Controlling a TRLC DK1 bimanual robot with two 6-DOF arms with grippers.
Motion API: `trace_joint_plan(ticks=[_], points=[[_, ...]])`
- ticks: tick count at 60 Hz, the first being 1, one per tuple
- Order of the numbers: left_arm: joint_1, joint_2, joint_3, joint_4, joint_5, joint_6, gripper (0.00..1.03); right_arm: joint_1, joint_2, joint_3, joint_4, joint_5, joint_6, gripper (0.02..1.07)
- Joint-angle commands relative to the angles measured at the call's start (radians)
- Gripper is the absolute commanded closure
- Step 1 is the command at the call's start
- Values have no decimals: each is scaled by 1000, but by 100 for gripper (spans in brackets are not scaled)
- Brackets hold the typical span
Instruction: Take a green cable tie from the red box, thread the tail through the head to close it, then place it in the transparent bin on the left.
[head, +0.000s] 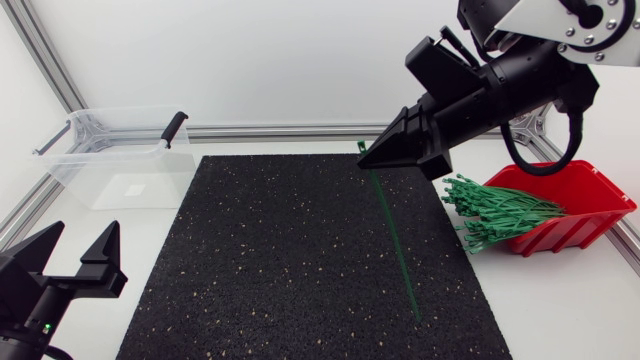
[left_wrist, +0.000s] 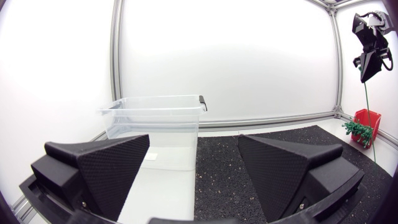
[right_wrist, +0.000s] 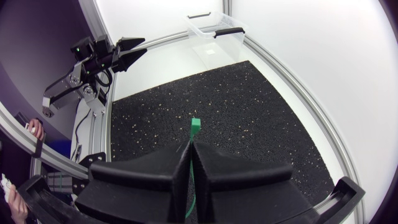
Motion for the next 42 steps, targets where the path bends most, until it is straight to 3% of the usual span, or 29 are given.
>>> trace_joint_plan(ticks=[1,21,42], points=[[-4,1,-38,-27,6,-20,4,-32,37,25,-5,-53,36,97],[-7,6,-38,-32,14,-20,4,-89,98,18,-20,-169,73,97],[-10,9,-38,-32,14,-20,4,-29,87,-4,-1,-76,78,97]])
